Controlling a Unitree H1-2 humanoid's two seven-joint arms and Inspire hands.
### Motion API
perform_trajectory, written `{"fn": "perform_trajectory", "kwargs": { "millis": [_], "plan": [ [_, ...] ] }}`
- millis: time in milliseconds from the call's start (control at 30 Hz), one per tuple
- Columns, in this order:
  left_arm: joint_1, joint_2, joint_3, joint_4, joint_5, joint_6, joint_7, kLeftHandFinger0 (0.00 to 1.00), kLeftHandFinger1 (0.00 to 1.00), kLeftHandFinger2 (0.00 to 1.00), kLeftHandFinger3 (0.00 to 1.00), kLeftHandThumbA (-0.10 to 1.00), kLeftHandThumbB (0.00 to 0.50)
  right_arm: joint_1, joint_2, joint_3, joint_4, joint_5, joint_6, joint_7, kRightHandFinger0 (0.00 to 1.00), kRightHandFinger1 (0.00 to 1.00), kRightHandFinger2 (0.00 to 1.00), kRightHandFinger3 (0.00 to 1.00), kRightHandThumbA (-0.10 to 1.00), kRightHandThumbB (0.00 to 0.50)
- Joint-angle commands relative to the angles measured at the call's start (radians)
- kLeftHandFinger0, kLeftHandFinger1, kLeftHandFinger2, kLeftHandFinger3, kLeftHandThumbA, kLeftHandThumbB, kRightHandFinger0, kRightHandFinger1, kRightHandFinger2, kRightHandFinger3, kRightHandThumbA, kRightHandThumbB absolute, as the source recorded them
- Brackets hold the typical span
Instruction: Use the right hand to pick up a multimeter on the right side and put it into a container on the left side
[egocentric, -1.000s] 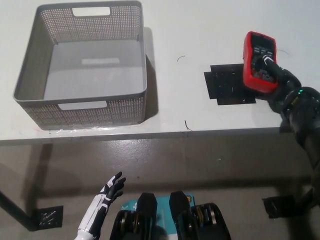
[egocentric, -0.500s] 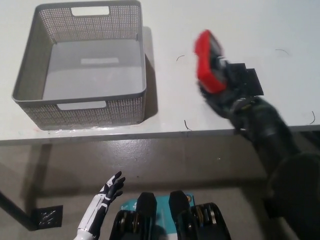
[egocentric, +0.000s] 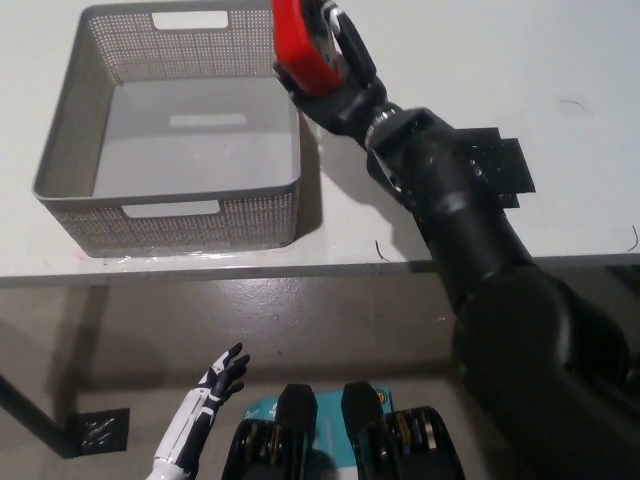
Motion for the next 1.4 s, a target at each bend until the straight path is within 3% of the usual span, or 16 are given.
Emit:
{"fn": "perform_trajectory", "kwargs": {
  "millis": [0, 67, 133, 400, 433, 467, 667, 767, 833, 900, 933, 967, 1033, 1067, 1100, 1367],
  "plan": [
    [0.007, 0.015, -0.002, -0.034, 0.01, -0.012, -0.012, 1.0, 1.0, 1.0, 1.0, 1.0, 0.407, -0.099, 0.045, 0.042, -0.129, 0.106, 0.092, 0.01, 0.0, 0.09, 0.71, 0.8, -0.1, 0.166],
    [0.01, 0.015, -0.003, -0.039, 0.018, -0.007, -0.008, 1.0, 1.0, 1.0, 1.0, 1.0, 0.391, -0.106, 0.058, 0.078, -0.17, 0.104, 0.122, 0.016, 0.0, 0.14, 0.71, 0.68, -0.1, 0.161],
    [0.012, 0.018, -0.004, -0.038, 0.025, -0.026, -0.007, 1.0, 1.0, 1.0, 1.0, 1.0, 0.392, -0.112, 0.065, 0.133, -0.195, 0.088, 0.13, 0.005, 0.0, 0.1, 0.68, 1.0, -0.1, 0.165],
    [0.028, 0.015, -0.023, -0.035, 0.003, -0.019, -0.037, 1.0, 1.0, 1.0, 1.0, 1.0, 0.397, -0.105, 0.062, 0.481, -0.032, -0.163, -0.151, -0.08, 0.0, 0.03, 0.58, 1.0, -0.1, 0.141],
    [0.031, 0.012, -0.028, -0.032, 0.003, -0.023, -0.038, 1.0, 1.0, 1.0, 1.0, 1.0, 0.398, -0.099, 0.061, 0.555, -0.006, -0.223, -0.182, -0.089, 0.0, 0.09, 0.63, 0.66, -0.1, 0.155],
    [0.033, 0.01, -0.03, -0.03, 0.006, -0.023, -0.037, 1.0, 1.0, 1.0, 1.0, 1.0, 0.423, -0.095, 0.065, 0.642, 0.017, -0.297, -0.21, -0.119, 0.0, 0.17, 0.73, 0.58, -0.1, 0.169],
    [0.026, 0.006, -0.036, -0.011, 0.007, -0.042, -0.04, 1.0, 1.0, 1.0, 1.0, 1.0, 0.476, -0.087, 0.081, 0.935, 0.087, -0.488, -0.248, -0.235, 0.06, 0.45, 0.81, 0.9, -0.1, 0.191],
    [0.021, 0.011, -0.039, -0.008, 0.014, -0.05, -0.042, 1.0, 1.0, 1.0, 1.0, 1.0, 0.475, -0.068, 0.093, 1.053, 0.097, -0.555, -0.268, -0.296, 0.05, 0.5, 0.83, 0.64, -0.1, 0.173],
    [0.021, 0.012, -0.041, -0.01, 0.015, -0.052, -0.043, 1.0, 1.0, 1.0, 1.0, 1.0, 0.48, -0.058, 0.094, 1.08, 0.104, -0.549, -0.265, -0.311, 0.06, 0.63, 0.94, 0.91, -0.1, 0.159],
    [0.023, 0.013, -0.044, -0.02, 0.021, -0.039, -0.042, 1.0, 1.0, 1.0, 1.0, 1.0, 0.491, -0.05, 0.092, 1.105, 0.11, -0.552, -0.272, -0.323, 0.1, 0.69, 0.98, 1.0, -0.1, 0.174],
    [0.023, 0.015, -0.045, -0.025, 0.023, -0.035, -0.043, 1.0, 1.0, 1.0, 1.0, 1.0, 0.498, -0.046, 0.091, 1.121, 0.112, -0.557, -0.28, -0.339, 0.61, 1.0, 1.0, 1.0, -0.1, 0.208],
    [0.022, 0.016, -0.047, -0.027, 0.025, -0.035, -0.042, 1.0, 1.0, 1.0, 1.0, 1.0, 0.5, -0.042, 0.089, 1.142, 0.115, -0.565, -0.288, -0.361, 1.0, 1.0, 1.0, 0.96, -0.09, 0.226],
    [0.013, 0.017, -0.048, -0.028, 0.018, -0.036, -0.047, 1.0, 1.0, 1.0, 1.0, 1.0, 0.499, -0.043, 0.074, 1.141, 0.114, -0.537, -0.307, -0.307, 0.84, 1.0, 1.0, 1.0, 0.46, 0.408],
    [0.012, 0.018, -0.049, -0.027, 0.016, -0.037, -0.048, 1.0, 1.0, 1.0, 1.0, 1.0, 0.5, -0.043, 0.071, 1.137, 0.112, -0.525, -0.314, -0.287, 0.73, 1.0, 1.0, 1.0, 0.52, 0.43],
    [0.009, 0.02, -0.051, -0.029, 0.021, -0.038, -0.048, 1.0, 1.0, 1.0, 1.0, 1.0, 0.5, -0.043, 0.054, 1.15, 0.106, -0.528, -0.326, -0.198, 1.0, 1.0, 1.0, 1.0, 0.73, 0.497],
    [0.015, 0.024, -0.054, -0.046, 0.012, -0.011, -0.059, 1.0, 1.0, 1.0, 1.0, 1.0, 0.498, -0.058, 0.029, 1.137, 0.082, -0.524, -0.395, -0.149, 1.0, 1.0, 1.0, 1.0, 0.93, 0.5]
  ]
}}
